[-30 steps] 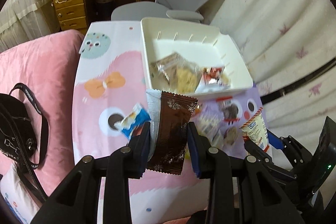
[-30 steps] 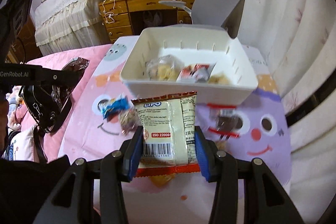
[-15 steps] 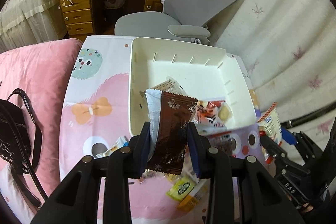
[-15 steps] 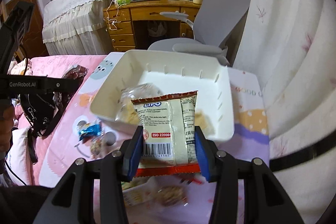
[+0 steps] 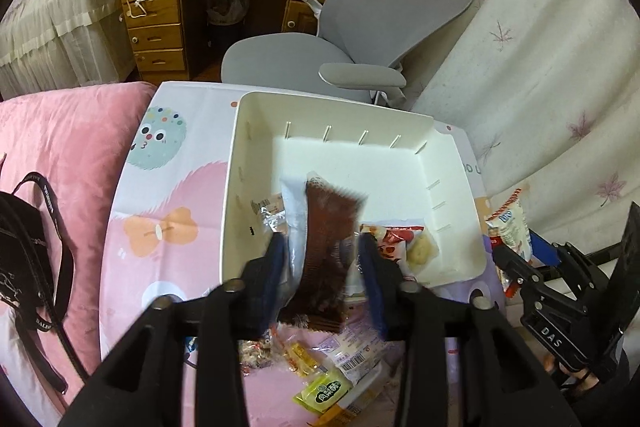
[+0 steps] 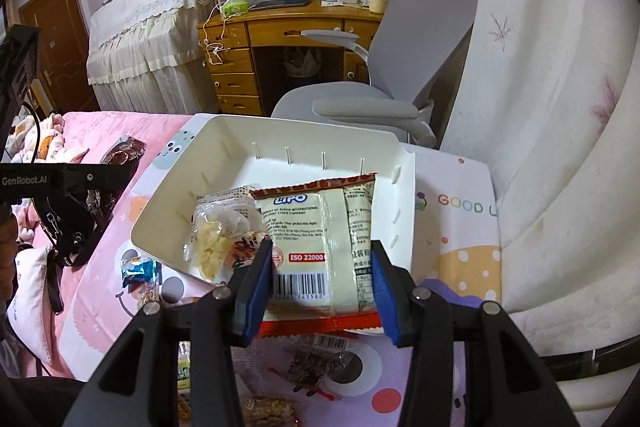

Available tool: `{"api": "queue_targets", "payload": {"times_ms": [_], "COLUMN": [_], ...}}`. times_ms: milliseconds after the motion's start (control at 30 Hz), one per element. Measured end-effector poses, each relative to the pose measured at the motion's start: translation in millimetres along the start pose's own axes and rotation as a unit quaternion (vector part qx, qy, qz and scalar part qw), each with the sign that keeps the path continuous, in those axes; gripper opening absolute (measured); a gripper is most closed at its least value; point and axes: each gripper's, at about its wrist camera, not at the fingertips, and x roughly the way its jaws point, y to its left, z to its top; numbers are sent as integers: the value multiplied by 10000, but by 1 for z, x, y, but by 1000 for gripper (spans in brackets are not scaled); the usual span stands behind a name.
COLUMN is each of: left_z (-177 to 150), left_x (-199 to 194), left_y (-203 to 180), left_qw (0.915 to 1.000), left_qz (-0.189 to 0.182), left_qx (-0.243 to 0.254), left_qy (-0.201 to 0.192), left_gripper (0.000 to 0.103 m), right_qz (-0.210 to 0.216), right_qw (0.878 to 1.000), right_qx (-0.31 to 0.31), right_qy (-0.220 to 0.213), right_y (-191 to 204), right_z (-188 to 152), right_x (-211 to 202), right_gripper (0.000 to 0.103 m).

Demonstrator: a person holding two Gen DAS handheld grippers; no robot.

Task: Organize snacks
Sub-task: 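Carry both snacks into the white tray and open both tools, then withdraw both tools from the tray back over the snack pile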

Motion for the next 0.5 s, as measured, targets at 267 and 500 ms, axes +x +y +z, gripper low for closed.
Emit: {"api": "queue_targets", "payload": {"times_ms": [267, 500], "left_z": [-6, -18], "left_x": [-7, -18], "left_y": [-7, 4], "left_qw": [9999, 9999], "left_qz": [-11, -34], "left_qx": [125, 106], "left_qy": [40, 131], "left_gripper": [63, 64], "right_qz": [-69, -154], "right_qw": [9999, 9990], "right_qx": [139, 415], "right_qy": [-3, -18], "right_y": [-6, -10], "right_z": [-3, -6], "right_x": [5, -5], "right_gripper": [59, 61]}}
